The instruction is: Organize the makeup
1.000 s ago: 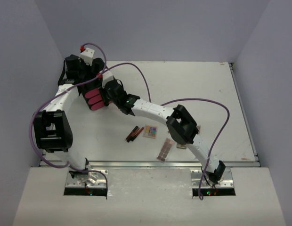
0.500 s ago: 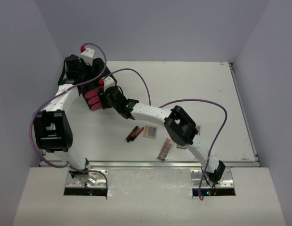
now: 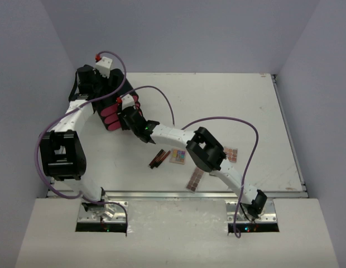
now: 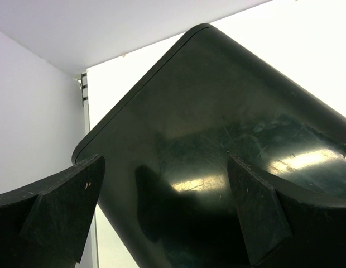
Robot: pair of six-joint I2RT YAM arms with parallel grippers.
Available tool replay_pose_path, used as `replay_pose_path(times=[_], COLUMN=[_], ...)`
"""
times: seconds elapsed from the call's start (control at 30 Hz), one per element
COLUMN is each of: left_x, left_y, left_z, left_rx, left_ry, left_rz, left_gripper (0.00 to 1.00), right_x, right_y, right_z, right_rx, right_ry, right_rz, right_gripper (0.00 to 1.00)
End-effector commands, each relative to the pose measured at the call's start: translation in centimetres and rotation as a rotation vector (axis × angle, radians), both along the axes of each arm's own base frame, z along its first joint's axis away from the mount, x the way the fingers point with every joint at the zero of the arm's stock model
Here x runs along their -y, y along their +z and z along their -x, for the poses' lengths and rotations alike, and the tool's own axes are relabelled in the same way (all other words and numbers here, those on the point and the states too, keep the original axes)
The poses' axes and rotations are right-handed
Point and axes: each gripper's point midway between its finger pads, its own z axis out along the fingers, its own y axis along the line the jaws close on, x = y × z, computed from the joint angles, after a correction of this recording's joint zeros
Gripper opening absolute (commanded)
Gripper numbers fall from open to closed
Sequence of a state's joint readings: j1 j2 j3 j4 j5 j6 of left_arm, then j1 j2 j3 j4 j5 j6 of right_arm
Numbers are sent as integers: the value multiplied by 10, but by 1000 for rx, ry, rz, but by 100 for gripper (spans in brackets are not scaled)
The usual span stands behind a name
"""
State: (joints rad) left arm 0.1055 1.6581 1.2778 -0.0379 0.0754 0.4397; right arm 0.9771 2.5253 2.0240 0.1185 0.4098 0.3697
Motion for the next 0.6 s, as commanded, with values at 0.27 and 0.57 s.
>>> replay_pose_path(times=[0.27, 0.57], left_x=[1, 1], left_y=[-77, -78], left_z=[29, 30], left_rx=[-260, -261], left_ry=[-13, -13], left_rz=[27, 21], left_gripper=[91, 92], right_x=[-22, -23], right_y=[51, 53], right_z=[-23, -27], right_rx=[124, 148], right_ry=[-34, -35], right_rz=[-123, -127], right_gripper=[46, 41])
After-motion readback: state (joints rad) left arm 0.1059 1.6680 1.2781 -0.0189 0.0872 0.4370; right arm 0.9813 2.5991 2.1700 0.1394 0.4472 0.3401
